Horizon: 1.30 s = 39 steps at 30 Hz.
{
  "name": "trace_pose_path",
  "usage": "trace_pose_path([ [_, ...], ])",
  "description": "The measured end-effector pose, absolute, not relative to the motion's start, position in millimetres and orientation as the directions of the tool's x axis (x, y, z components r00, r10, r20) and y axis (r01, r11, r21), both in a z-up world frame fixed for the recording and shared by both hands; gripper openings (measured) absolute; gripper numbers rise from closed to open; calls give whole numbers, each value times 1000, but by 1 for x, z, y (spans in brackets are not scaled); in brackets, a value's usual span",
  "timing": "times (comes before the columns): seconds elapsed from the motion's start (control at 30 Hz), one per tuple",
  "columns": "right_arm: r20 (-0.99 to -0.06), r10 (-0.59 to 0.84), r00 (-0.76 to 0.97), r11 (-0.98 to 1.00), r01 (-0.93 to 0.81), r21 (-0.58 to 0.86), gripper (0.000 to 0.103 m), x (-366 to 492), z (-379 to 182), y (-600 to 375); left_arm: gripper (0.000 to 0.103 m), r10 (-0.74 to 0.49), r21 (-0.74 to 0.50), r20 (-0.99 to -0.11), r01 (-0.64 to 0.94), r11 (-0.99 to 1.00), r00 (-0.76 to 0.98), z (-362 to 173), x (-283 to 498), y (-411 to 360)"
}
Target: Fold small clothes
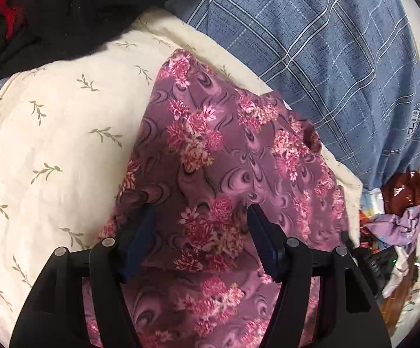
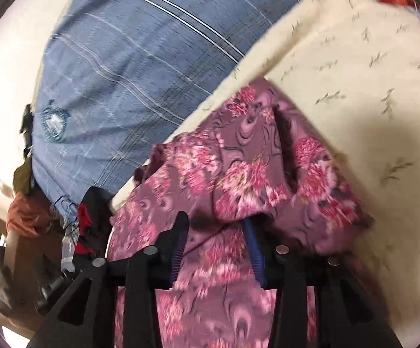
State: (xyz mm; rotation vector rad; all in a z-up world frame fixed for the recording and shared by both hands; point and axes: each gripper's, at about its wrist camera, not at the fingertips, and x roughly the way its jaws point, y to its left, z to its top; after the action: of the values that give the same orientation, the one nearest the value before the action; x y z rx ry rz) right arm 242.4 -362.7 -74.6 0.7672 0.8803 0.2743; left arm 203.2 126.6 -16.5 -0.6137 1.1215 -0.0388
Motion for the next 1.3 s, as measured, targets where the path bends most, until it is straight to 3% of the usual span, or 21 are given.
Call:
trace_pose_path([
  [0.07, -571, 520, 635, 703, 60, 708, 11, 248, -66, -363, 65, -318, -456, -836, -244, 856, 446, -8, 199, 122],
  [0.1, -538, 511, 671, 717, 13, 697, 9, 244, -54, -364, 65, -316, -443, -842, -226, 868, 437, -7, 198, 120],
  [0.2, -528, 470, 708, 778, -49, 626, 9, 227, -42, -361, 65, -292, -394, -864, -189, 900, 409, -14, 197, 112],
  [0.3, -669, 442, 597, 834, 0, 552, 8, 229, -75, -355, 65, -280, -367, -873, -160, 916, 400, -5, 190, 106],
  [0.47, -616, 419, 667, 794, 61, 605, 19, 196, -46, -380, 65, -409, -511, -789, -121, 851, 458, 27, 184, 122],
  [0.57, -522, 398, 754, 799, -6, 602, 20, 195, -19, -379, 67, -386, -491, -799, -129, 862, 460, 29, 209, 119],
  [0.63, -517, 400, 756, 820, -44, 570, 28, 209, -14, -367, 67, -384, -483, -816, -146, 863, 431, 14, 229, 115],
  [0.77, -657, 344, 671, 874, 26, 485, 27, 244, -54, -358, 67, -365, -450, -848, -156, 879, 384, -22, 236, 109],
  [0.93, -612, 334, 717, 885, -16, 465, 22, 241, -69, -363, 87, -275, -316, -866, -31, 948, 418, -17, 229, 78],
  [1.07, -615, 325, 718, 891, -15, 454, 22, 242, -69, -364, 90, -159, -177, -889, -1, 984, 429, -18, 225, 55],
  [1.3, -641, 304, 704, 909, -14, 417, 25, 227, -60, -357, 90, -140, -160, -905, -16, 987, 402, -8, 193, 50],
])
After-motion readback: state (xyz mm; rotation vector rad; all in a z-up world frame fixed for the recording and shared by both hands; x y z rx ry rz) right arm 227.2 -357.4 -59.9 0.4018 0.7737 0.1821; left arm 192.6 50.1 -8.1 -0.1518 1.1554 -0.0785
